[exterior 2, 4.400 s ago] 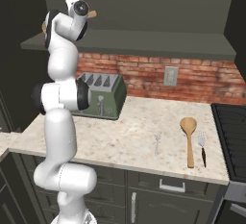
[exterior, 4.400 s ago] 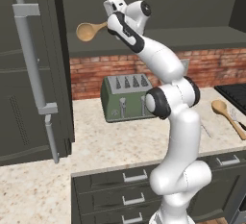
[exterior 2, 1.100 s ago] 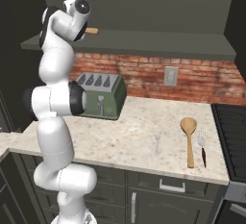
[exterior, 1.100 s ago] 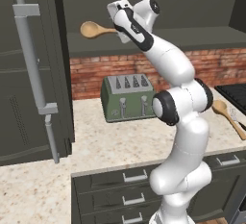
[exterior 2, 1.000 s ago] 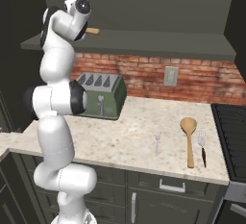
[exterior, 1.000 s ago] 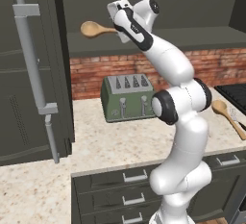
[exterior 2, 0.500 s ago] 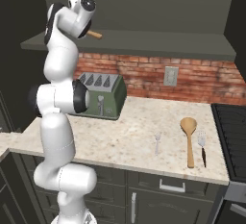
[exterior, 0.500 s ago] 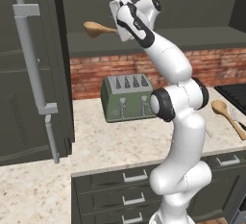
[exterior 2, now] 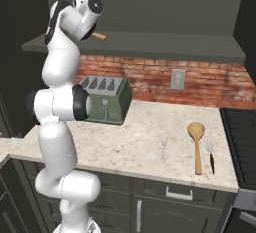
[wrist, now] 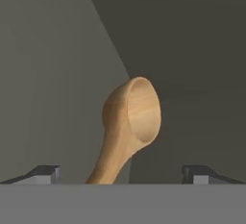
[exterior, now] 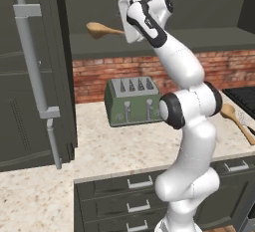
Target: Organize the utensils by type. Pick up the wooden spoons from the counter and place them in the open cabinet. Then pick up the metallic utensils from the counter and place them in the open drawer.
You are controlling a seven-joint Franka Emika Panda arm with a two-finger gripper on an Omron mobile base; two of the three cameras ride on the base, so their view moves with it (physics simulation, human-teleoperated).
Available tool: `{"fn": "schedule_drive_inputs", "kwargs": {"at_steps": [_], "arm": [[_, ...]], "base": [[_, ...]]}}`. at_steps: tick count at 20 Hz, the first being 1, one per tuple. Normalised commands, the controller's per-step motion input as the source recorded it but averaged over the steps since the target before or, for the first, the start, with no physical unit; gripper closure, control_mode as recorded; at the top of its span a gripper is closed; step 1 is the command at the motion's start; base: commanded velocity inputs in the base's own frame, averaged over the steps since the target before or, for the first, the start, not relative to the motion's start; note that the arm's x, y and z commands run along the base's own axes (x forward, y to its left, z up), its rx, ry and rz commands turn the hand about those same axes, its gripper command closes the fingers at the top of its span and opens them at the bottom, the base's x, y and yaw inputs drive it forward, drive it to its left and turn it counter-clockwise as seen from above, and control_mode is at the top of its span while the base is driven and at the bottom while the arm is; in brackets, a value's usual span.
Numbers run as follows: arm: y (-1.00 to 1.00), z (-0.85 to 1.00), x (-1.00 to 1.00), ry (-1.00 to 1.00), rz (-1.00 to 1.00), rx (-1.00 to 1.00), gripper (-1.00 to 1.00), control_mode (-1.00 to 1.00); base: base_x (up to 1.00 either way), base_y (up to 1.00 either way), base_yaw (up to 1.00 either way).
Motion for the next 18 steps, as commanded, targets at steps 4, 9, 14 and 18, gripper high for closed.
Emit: {"fn": "schedule_drive_inputs", "kwargs": {"at_steps": [4, 9, 14, 18], "arm": [[0.06, -0.06, -0.51, 0.0, -0.05, 0.03, -1.0, -1.0], [0.02, 0.03, -0.61, 0.0, -0.03, 0.05, -1.0, -1.0], [-0.03, 0.14, -0.78, 0.0, -0.02, 0.0, -1.0, -1.0], [-0.13, 0.11, -0.81, 0.0, -0.01, 0.04, -1.0, -1.0]], "base": [[0.0, 0.0, 0.0], [0.0, 0.0, 0.0], [0.0, 0.0, 0.0], [0.0, 0.0, 0.0]]}}
